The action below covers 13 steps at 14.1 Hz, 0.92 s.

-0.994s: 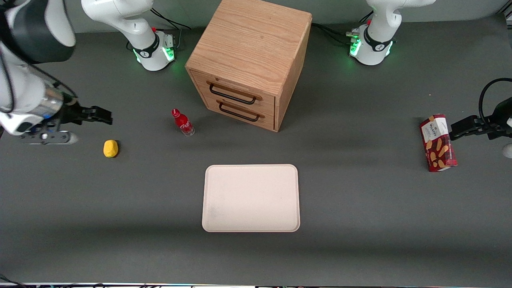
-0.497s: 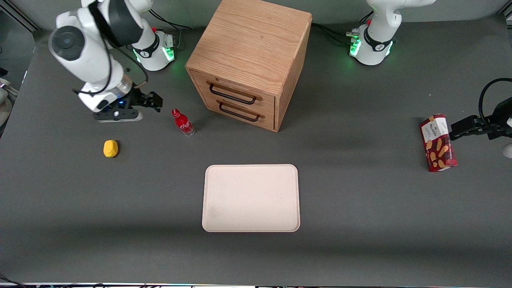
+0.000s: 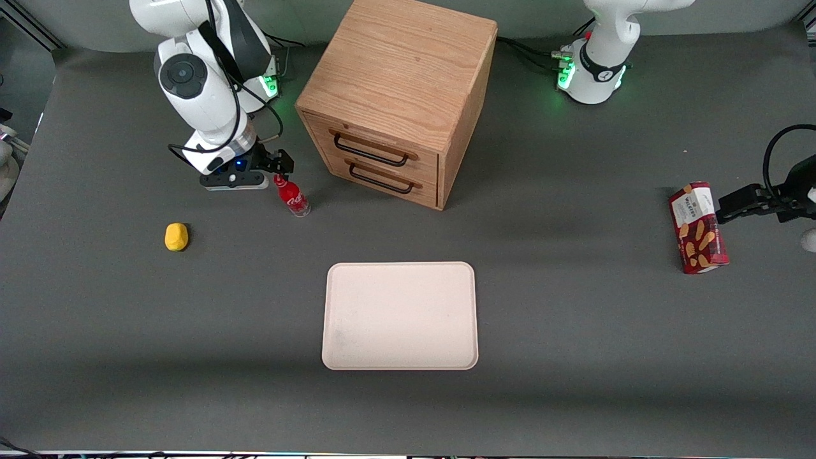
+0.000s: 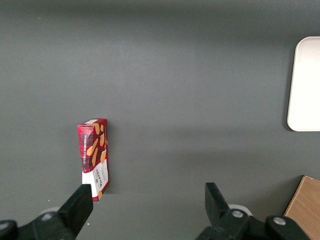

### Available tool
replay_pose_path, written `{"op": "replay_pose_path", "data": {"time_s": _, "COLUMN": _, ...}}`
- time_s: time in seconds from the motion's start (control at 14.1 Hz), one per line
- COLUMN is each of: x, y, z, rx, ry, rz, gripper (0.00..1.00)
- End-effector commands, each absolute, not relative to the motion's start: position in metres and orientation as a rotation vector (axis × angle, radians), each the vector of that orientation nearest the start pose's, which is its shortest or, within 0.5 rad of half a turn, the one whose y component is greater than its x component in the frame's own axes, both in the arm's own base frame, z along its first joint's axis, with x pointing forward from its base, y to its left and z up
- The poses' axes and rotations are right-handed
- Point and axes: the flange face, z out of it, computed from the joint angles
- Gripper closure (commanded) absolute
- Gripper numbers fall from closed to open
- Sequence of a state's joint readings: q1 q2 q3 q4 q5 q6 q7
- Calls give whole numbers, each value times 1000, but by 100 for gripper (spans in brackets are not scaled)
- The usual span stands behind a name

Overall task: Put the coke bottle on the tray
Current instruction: 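Move the right gripper over the red Coca-Cola bottle lying on the table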

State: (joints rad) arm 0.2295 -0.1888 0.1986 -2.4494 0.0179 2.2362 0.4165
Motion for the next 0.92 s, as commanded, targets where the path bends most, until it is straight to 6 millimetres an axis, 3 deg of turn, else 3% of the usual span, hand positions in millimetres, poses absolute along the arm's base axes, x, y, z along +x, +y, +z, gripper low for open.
{"op": "replay_pose_path", "data": {"time_s": 0.0, "x": 408, "y": 190, "z": 353, "rx": -3159, "ry": 32, "rz": 11, "gripper": 0}}
{"op": "replay_pose_path", "data": {"time_s": 0.36, "x": 402, "y": 196, "z": 329, "rx": -3152, "ry": 6, "rz": 8, "gripper": 0}}
{"op": "replay_pose_path", "data": {"time_s": 0.85, "x": 397, "y": 195, "z": 320, "rx": -3151, "ry": 36, "rz": 5, "gripper": 0}}
